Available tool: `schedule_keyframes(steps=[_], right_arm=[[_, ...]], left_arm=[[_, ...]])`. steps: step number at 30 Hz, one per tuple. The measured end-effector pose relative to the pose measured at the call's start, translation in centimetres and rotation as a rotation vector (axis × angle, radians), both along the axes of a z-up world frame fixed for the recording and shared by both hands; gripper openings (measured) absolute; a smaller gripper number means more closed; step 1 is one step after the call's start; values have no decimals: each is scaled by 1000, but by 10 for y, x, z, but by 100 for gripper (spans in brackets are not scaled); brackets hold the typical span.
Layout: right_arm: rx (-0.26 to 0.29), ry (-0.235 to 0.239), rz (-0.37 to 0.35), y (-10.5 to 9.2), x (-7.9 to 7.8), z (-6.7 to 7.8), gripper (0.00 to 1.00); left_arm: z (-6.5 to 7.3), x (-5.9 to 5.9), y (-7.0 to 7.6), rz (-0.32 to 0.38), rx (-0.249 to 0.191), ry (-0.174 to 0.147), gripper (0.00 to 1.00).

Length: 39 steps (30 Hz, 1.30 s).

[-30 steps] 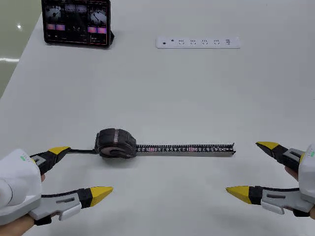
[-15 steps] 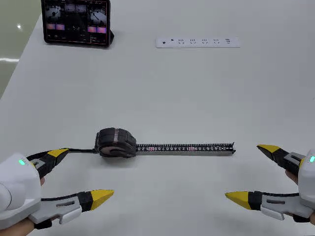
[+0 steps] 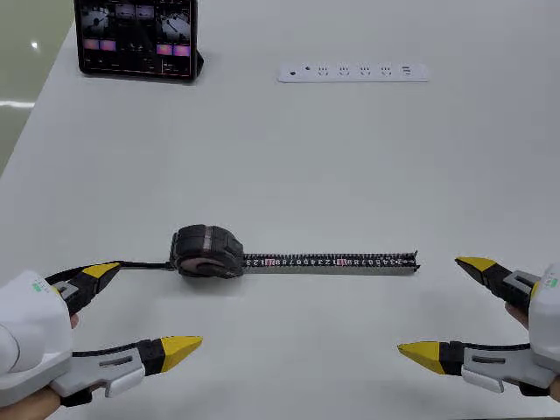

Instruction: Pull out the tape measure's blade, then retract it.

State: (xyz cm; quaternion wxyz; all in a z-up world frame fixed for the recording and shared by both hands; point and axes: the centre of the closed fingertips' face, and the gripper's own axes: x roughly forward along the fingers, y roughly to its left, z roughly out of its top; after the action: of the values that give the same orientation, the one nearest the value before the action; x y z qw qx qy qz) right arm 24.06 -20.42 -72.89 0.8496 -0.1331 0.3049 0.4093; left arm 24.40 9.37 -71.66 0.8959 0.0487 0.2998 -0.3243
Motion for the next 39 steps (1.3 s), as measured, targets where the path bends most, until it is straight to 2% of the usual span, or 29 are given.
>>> schedule_keyframes(steps=[24, 29, 39], right_arm=[[2, 5, -2, 0, -1, -1, 85], [5, 0, -2, 2, 2, 2, 85], [4, -1, 1, 1, 6, 1, 85]], left_arm=[[1, 3, -2, 1, -8, -2, 86], [3, 7, -3, 10, -13, -7, 86], [1, 15, -13, 27, -30, 7, 86]])
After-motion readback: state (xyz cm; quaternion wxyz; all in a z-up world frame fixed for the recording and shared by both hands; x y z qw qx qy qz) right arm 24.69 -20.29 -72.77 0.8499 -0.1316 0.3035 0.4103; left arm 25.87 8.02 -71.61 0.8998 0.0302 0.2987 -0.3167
